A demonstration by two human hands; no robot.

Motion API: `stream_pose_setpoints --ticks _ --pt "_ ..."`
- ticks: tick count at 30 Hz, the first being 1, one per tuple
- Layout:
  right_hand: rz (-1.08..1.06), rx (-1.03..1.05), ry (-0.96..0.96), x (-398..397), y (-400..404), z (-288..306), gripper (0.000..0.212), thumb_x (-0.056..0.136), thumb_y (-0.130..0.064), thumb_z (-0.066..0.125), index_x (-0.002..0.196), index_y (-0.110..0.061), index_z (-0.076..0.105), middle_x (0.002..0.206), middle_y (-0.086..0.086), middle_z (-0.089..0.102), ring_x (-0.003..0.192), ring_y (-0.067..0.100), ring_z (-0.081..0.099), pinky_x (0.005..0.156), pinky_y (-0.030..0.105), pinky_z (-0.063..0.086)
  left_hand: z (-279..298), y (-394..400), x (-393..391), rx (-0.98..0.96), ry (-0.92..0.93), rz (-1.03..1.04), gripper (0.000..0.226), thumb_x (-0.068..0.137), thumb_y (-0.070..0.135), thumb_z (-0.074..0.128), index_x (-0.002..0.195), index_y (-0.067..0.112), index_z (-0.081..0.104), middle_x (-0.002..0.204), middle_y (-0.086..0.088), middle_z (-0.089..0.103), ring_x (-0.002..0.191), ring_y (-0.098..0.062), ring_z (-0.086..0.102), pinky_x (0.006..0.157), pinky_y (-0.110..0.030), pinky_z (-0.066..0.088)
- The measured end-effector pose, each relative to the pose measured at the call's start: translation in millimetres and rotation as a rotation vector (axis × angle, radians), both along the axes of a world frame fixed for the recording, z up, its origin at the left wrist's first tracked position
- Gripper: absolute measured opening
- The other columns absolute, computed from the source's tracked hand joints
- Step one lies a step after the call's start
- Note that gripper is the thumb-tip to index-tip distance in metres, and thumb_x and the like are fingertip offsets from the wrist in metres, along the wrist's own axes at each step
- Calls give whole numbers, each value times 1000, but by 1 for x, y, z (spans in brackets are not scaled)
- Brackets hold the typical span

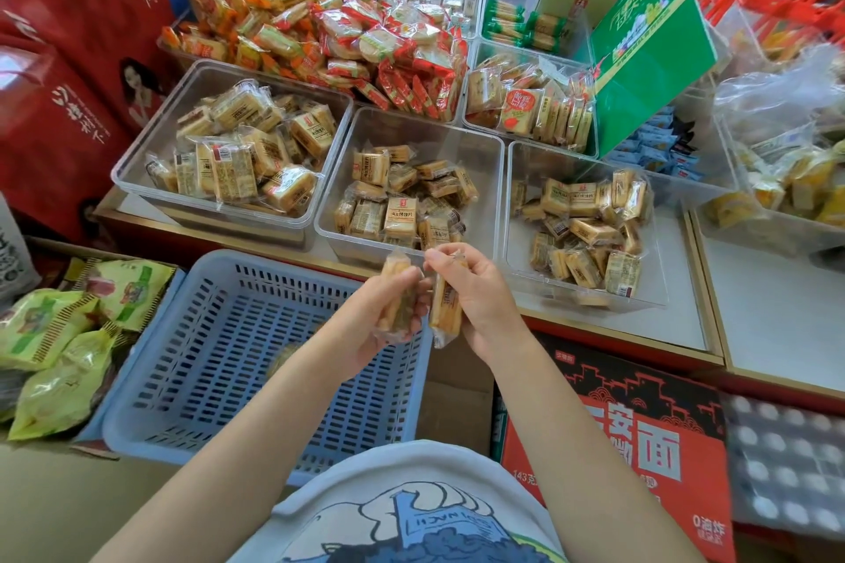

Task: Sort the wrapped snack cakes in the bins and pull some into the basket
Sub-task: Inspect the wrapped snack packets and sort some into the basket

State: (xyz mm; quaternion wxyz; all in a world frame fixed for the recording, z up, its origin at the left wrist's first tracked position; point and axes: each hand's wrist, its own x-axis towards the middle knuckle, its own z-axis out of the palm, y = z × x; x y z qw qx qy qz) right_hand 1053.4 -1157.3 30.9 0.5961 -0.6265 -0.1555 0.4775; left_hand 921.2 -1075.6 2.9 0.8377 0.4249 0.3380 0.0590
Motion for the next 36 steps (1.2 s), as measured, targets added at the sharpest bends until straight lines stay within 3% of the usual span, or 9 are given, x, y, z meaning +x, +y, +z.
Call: stream_pose_setpoints --ticks 3,11,15,18,20,22,30,32,36 --pt "-60 30 73 3 -1 4 12 99 -22 63 98 -10 64 85 7 65 68 19 66 67 37 58 4 2 -9 -216 -98 48 53 102 51 52 120 5 71 110 -11 72 83 -21 67 75 -30 56" --pt "-122 -74 21 11 1 -1 33 100 -38 61 109 -7 63 86 5 60 64 17 61 64 38 53 1 10 0 -132 111 275 40 105 44 51 122 12 67 105 -11 78 96 -29 75 91 -45 59" --pt "-27 -144 47 9 16 -1 49 98 -53 58 128 -14 55 113 12 69 102 25 71 90 43 59 -4 17 12 -26 195 191 40 105 49 48 124 18 65 109 -10 78 100 -27 75 89 -42 60" --pt "11 -118 57 13 28 -7 37 106 -30 45 142 -19 45 125 15 65 118 31 63 103 54 52 -8 29 16 101 202 158 41 100 48 59 129 19 58 118 -9 74 102 -23 74 77 -34 62" --pt "10 -83 57 18 34 -9 54 104 -7 46 153 -24 32 133 12 60 118 27 64 100 49 55 -10 38 19 123 172 179 42 95 41 69 129 18 58 119 -8 74 104 -21 74 82 -36 62" --pt "0 -85 34 22 39 -12 67 102 -4 54 157 -25 23 132 6 58 116 22 65 96 40 58 -10 45 24 150 135 195 45 92 32 75 131 19 58 117 -7 75 105 -20 74 86 -38 61" --pt "64 -178 -167 54 59 -39 35 102 -38 59 131 -19 63 119 -3 73 113 14 68 96 30 55 -21 73 66 132 98 283 48 100 21 66 145 22 50 119 -7 75 104 -24 74 89 -42 61" --pt "14 -237 -326 72 64 -44 34 104 -36 55 133 -19 61 122 -4 69 115 13 64 95 25 52 -27 83 82 160 101 248 49 100 14 64 146 22 50 120 -9 74 104 -24 74 87 -40 62" --pt "-38 -312 -589 109 74 -64 50 104 -35 54 150 -19 43 132 -1 60 121 17 57 105 40 50 -46 98 120 478 268 97 71 99 26 67 160 26 30 140 -6 59 124 -21 61 105 -43 52"
